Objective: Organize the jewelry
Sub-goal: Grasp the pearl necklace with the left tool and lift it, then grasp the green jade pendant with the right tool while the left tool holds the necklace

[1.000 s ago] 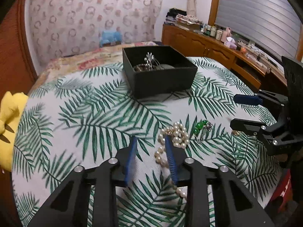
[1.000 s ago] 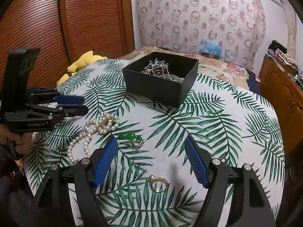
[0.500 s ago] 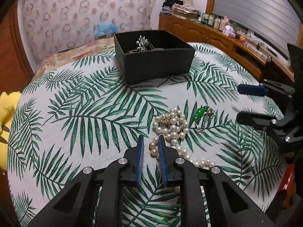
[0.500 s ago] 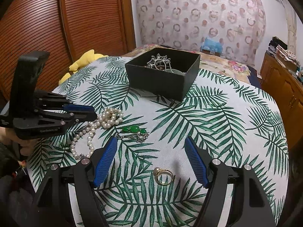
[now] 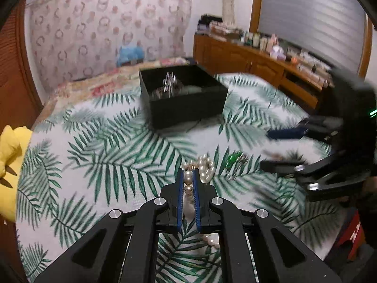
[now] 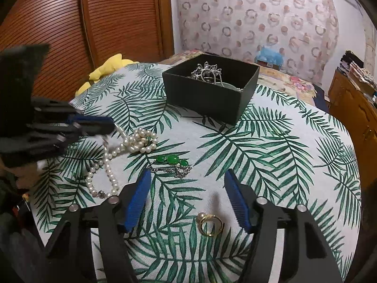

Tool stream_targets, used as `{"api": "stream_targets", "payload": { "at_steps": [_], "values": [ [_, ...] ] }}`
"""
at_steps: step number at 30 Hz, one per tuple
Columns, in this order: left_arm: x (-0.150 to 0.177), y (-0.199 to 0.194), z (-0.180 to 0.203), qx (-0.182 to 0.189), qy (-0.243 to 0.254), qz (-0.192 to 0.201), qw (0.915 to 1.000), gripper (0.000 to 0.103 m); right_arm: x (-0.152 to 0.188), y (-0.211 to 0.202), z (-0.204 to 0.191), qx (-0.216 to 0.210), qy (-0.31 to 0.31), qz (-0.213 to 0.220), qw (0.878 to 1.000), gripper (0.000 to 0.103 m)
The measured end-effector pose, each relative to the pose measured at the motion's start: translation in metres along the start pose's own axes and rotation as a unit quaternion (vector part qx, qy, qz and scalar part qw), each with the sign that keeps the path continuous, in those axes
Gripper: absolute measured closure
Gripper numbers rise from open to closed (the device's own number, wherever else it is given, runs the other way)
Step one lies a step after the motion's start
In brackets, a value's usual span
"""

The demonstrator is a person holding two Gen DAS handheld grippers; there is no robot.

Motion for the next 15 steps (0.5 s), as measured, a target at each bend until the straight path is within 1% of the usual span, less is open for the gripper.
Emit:
{"api": "stream_targets", "payload": {
  "at_steps": [5, 7, 9, 15],
  "values": [
    [-0.017, -0.025, 0.003, 0.001, -0.006, 0.038, 0.9992, 0.096, -0.006, 0.016, 0.0, 0.0, -0.011, -0.015, 1.0, 0.055],
    [-0.022, -0.032, 0.002, 0.0, -0.007, 0.049, 0.9988, 0.096, -0.009, 0.02, 0.0, 0.002, -0.016, -0.017, 1.0, 0.056],
    [-0.025, -0.038, 0.002, -0.002, -0.007, 0.058, 0.9983, 0.096, -0.013, 0.024, -0.003, -0.001, -0.023, -0.021, 1.0, 0.059],
    [-0.033, -0.05, -0.003, -0.011, -0.008, 0.077, 0.9969, 0.096, -0.016, 0.036, -0.012, 0.0, -0.049, -0.039, 0.998, 0.06]
  ]
}}
Point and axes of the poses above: each gripper's, at about its wrist camera, not at the fingertips, and y roughly the way its jaws point, z to its right, x to its underside, the point moved 7 cm from there along y, roughly the way its jaws point, and after that the axes turned 5 degrees about x, right-handed, at the moved point
